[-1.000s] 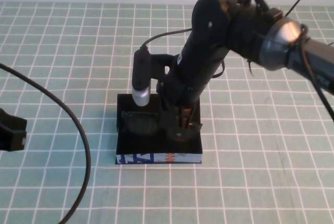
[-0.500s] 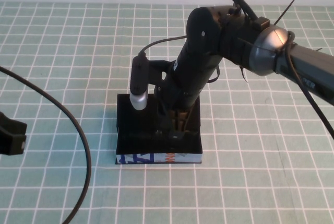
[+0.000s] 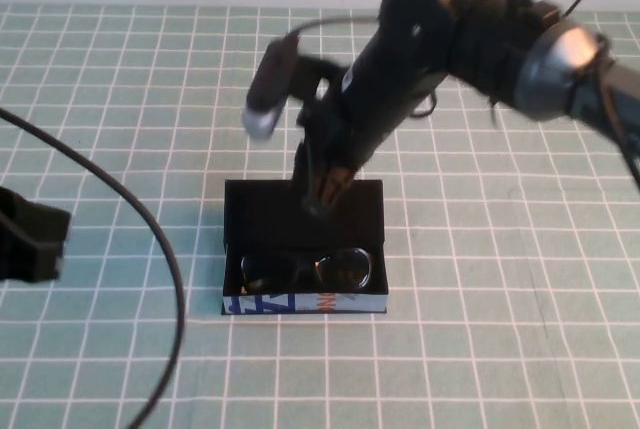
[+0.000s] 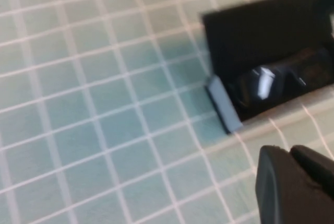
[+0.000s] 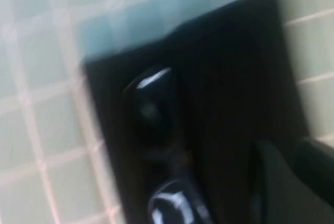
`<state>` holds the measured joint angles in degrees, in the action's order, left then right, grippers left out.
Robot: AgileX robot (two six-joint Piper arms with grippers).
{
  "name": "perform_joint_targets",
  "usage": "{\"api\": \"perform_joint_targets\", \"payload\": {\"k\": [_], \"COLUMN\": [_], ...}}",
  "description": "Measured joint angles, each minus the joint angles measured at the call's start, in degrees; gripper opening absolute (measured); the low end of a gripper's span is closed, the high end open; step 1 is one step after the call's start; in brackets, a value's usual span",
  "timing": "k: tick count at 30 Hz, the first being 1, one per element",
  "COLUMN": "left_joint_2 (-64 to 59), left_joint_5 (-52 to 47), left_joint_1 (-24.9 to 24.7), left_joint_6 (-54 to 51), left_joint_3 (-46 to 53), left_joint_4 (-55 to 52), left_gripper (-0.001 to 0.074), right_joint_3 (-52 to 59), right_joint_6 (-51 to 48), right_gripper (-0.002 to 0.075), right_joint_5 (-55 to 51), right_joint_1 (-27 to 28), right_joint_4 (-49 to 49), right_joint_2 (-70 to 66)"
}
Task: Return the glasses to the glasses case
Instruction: Place the glasses in the glasses case, then close the glasses case
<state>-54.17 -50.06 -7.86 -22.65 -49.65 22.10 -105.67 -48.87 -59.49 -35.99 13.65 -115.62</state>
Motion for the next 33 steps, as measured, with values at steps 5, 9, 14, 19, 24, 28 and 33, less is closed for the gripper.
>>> {"api": "perform_joint_targets", "payload": {"k": [5, 9, 14, 19, 24, 28, 33], "left_joint_2": [-3.5, -4.8, -7.4, -13.6, -22.2, -27.5, -33.5], "left_joint_5": [-1.0, 3.7, 11.2, 20.5, 27.5, 33.3, 38.2], "left_joint_1": [-1.0, -6.5, -16.3, -24.1, -28.8, -30.6, -30.8], "left_joint_6": [-10.2, -10.5, -9.4, -6.5, -4.5, -4.0, -3.7], "left_joint_3": [1.0, 1.5, 3.1, 6.9, 9.1, 9.3, 9.3], "left_joint_4": [7.5, 6.8, 5.4, 5.4, 6.3, 6.8, 7.3], "left_gripper": [0.0001, 0.0001, 0.0001, 0.0001, 0.0001, 0.0001, 0.0001], "right_joint_3": [-2.3, -2.5, -2.5, -2.5, -2.5, -2.5, -2.5], "right_joint_6": [14.7, 19.7, 20.4, 19.5, 16.1, 15.0, 14.7], "right_gripper": [0.0059, 0.0008, -0.001, -0.0011, -0.0011, -0.0011, -0.0011], "right_joint_5": [2.2, 2.3, 2.6, 3.6, 4.2, 6.2, 9.9], "right_joint_1": [4.0, 8.4, 13.1, 13.8, 13.8, 13.8, 13.8], "right_joint_4": [2.0, 9.6, 17.1, 18.5, 19.6, 20.0, 20.3], "right_joint_2": [2.2, 2.2, 1.9, 0.3, -2.4, -4.9, -8.3]}}
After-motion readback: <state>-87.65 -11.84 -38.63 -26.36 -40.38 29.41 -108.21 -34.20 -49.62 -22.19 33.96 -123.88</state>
